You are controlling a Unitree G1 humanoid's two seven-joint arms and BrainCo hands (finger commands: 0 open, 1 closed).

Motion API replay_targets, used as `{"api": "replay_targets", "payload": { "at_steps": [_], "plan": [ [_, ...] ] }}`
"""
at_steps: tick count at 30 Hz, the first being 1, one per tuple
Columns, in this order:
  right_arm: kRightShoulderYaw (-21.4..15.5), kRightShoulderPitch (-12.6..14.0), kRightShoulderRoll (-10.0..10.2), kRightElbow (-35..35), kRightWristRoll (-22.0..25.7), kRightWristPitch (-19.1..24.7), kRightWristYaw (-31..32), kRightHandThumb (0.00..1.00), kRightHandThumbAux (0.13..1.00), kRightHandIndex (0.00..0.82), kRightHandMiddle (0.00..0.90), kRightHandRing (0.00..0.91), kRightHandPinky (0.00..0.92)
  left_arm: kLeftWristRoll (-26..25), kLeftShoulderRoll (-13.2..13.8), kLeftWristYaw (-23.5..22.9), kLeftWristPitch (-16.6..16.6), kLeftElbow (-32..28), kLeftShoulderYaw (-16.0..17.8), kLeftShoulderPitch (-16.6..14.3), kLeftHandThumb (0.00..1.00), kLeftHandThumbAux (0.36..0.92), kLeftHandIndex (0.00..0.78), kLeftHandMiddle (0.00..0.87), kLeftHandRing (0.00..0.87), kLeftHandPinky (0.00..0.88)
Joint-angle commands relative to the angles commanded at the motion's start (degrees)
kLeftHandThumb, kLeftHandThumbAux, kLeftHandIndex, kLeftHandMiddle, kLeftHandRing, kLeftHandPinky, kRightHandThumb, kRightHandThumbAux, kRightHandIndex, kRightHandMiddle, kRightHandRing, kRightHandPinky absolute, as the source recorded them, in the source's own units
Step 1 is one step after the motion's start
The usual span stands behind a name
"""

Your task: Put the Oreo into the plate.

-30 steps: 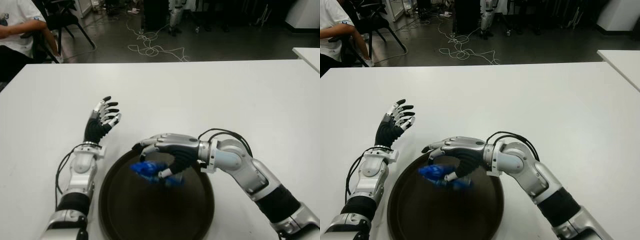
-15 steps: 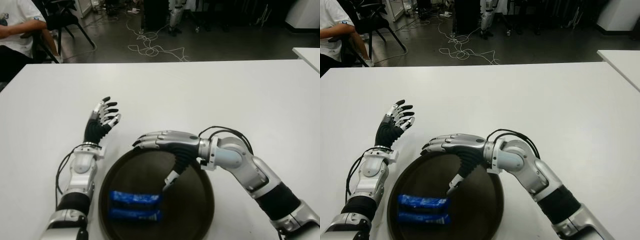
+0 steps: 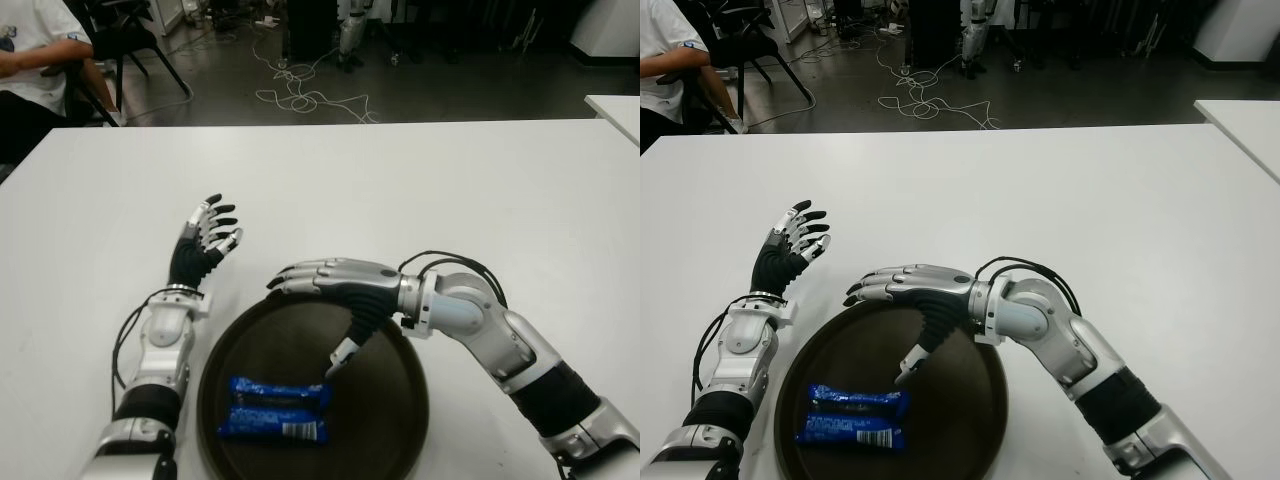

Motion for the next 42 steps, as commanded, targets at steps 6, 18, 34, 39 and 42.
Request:
{"api": "replay_targets", "payload": {
  "at_steps": [6,18,34,39,42],
  "plan": [
    [-2.3,-1.5,-0.7,2.8,0.3,0.0,-1.0,0.0,0.582,0.0,0.0,0.0,0.0,0.1,0.0,0.2,0.7,-0.4,0.0,0.1,0.539,0.74,0.113,0.212,0.244,0.292],
    [-13.6,-6.0,0.7,26.4,7.2,-1.3,-11.9,0.0,0.647,0.0,0.0,0.0,0.0,0.7,0.6,0.4,0.2,1.8,-0.1,-0.9,0.538,0.711,0.123,0.237,0.275,0.325],
    [-26.8,-16.8,9.9,65.9,14.0,4.7,-37.8,0.0,0.675,0.212,0.298,0.328,0.343,1.1,0.6,0.4,-0.6,1.0,-0.3,-0.6,0.483,0.753,0.132,0.239,0.275,0.31],
    [-32.1,-18.8,11.1,66.2,20.3,6.7,-33.2,0.0,0.681,0.238,0.346,0.394,0.425,0.7,0.9,-0.7,-0.6,0.8,-0.3,-0.5,0.477,0.741,0.135,0.247,0.279,0.318],
    [-32.3,-17.2,12.5,63.8,21.1,5.6,-33.1,0.0,0.691,0.254,0.356,0.406,0.434,0.5,1.0,-1.0,-0.5,0.8,-0.1,-0.3,0.483,0.729,0.133,0.247,0.28,0.327]
  ]
}}
